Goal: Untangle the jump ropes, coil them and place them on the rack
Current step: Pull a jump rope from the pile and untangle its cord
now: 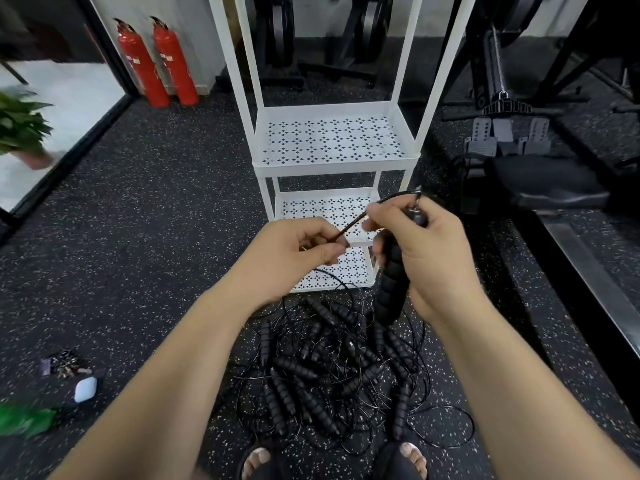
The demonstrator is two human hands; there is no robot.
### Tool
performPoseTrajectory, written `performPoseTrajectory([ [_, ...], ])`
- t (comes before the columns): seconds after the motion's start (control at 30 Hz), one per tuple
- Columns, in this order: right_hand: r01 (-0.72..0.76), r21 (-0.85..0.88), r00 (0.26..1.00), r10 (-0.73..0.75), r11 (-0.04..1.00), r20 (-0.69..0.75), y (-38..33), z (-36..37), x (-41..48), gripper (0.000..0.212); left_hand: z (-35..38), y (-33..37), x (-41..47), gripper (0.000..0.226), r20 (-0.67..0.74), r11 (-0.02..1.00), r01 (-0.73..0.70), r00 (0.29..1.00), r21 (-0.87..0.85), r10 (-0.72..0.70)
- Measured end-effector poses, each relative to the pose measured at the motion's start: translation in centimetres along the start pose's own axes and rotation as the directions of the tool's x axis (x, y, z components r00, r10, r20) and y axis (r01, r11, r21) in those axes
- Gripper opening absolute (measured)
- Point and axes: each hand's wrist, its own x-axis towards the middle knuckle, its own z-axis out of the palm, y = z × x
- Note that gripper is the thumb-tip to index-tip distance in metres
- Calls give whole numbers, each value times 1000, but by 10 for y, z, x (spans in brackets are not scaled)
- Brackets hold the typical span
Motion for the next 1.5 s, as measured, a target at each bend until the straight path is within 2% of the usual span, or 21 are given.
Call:
performPoseTrajectory([
  [0.13,55,60,997,-51,997,-55,-11,-8,3,19,-11,-14,-1,8,-2,994,79,997,79,-79],
  [0.23,100,87,992,-93,991,-83,-17,-14,3,23,-18,-23,1,8,-31,990,90,996,104,-88],
  [0.37,119,143,986,-100,982,-134,-27,-21,3,27,-20,-30,2,8,-55,966,126,992,226,-117],
  [0.5,164,230,970,-114,959,-216,-42,-32,5,15,-23,-39,2,14,-44,937,137,991,321,-129],
  [0.63,178,230,966,-125,957,-228,-49,-37,4,17,-11,-40,3,8,-11,958,139,990,251,-141],
  [0.73,137,250,976,-87,959,-198,-45,-30,2,17,9,-30,6,21,61,972,81,993,219,-97],
  [0.9,111,263,983,-66,958,-173,-45,-26,1,17,46,-25,9,48,178,961,28,981,276,-80],
  [1.03,105,276,983,-58,955,-175,-47,-28,0,19,57,-30,13,21,211,947,24,973,319,-96],
  [1.17,96,297,985,-48,950,-166,-49,-28,0,17,57,-31,15,23,184,952,52,977,302,-112],
  [1.3,88,308,985,-36,947,-170,-48,-27,1,16,59,-27,14,6,215,953,91,964,288,-156],
  [1.43,71,325,984,-13,943,-179,-47,-29,2,14,58,-24,12,16,218,955,106,961,277,-170],
  [1.5,74,324,984,-16,943,-176,-46,-30,2,17,56,-21,12,14,217,960,103,963,261,-162],
])
